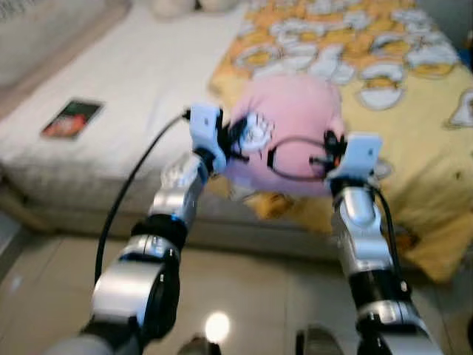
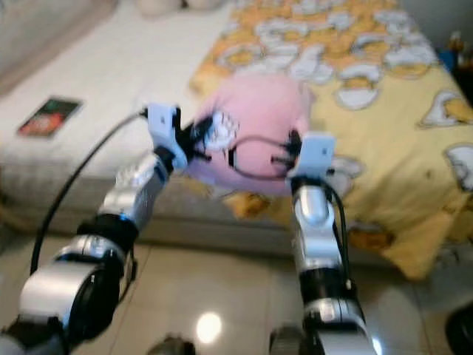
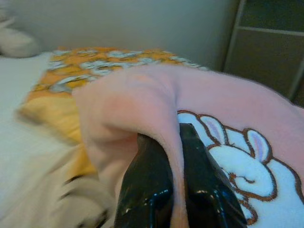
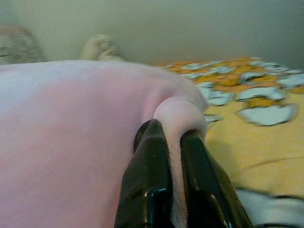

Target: Clean up the room

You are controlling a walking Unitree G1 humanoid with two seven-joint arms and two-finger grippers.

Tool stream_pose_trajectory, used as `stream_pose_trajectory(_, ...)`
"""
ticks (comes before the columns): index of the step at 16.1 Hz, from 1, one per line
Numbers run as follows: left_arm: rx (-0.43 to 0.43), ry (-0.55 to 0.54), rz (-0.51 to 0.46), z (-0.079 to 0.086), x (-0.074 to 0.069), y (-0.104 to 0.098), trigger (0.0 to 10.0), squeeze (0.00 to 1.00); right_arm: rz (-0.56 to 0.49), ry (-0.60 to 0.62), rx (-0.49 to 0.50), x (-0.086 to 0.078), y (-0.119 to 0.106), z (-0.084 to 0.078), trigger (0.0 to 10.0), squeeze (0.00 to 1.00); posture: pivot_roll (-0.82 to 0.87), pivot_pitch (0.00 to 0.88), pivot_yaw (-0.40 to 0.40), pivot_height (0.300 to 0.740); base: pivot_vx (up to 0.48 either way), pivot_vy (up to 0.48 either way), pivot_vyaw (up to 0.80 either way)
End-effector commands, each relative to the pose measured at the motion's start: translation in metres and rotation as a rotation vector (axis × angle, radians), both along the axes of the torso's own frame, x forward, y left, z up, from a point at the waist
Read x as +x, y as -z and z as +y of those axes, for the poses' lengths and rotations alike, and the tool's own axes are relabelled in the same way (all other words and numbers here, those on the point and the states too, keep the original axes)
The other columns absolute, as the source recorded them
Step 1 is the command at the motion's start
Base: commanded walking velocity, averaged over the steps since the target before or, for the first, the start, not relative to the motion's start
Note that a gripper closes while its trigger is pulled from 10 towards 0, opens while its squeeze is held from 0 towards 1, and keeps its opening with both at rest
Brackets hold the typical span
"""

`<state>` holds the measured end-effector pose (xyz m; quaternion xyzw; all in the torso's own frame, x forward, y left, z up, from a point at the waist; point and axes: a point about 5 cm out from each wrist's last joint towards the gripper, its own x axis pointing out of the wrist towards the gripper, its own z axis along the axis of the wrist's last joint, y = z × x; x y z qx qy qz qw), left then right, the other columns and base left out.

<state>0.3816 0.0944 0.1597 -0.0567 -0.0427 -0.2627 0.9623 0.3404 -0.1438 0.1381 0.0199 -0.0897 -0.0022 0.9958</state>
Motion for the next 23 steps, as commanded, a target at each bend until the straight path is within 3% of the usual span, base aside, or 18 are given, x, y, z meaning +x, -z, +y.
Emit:
stream_pose_trajectory(1,0.006,-0.053,-0.052,0.011,0.003,-0.010,10.0,0.00,-0.028,-0.027,-0.013,0.003,-0.008,0.007,10.0,0.00,-0.23,0.000,0.127,0.719,0.000,0.480,0.00)
stream_pose_trajectory(3,0.131,-0.086,-0.054,0.013,0.002,-0.003,10.0,0.00,-0.023,-0.034,-0.020,0.002,-0.006,0.007,10.0,0.00,-0.23,0.000,0.125,0.719,0.000,0.240,0.00)
stream_pose_trajectory(8,0.003,-0.161,-0.038,0.021,0.003,-0.005,10.0,0.00,0.003,-0.060,-0.054,-0.001,0.000,0.010,10.0,0.00,-0.22,0.000,0.108,0.719,0.277,0.000,0.00)
stream_pose_trajectory(12,0.030,-0.141,-0.055,0.012,0.001,-0.004,10.0,0.00,0.038,-0.063,-0.080,0.000,0.004,0.002,10.0,0.00,-0.23,0.000,0.091,0.719,0.480,0.000,0.45)
stream_pose_trajectory(15,0.039,-0.135,-0.060,0.012,0.002,-0.006,10.0,0.00,0.030,-0.073,-0.072,0.001,0.003,0.005,10.0,0.00,-0.22,0.000,0.088,0.719,0.480,0.000,0.00)
stream_pose_trajectory(23,0.025,-0.192,-0.072,0.027,0.009,-0.017,10.0,0.00,0.033,-0.096,-0.077,0.001,0.005,0.011,10.0,0.00,-0.22,0.000,0.090,0.719,0.477,0.000,0.00)
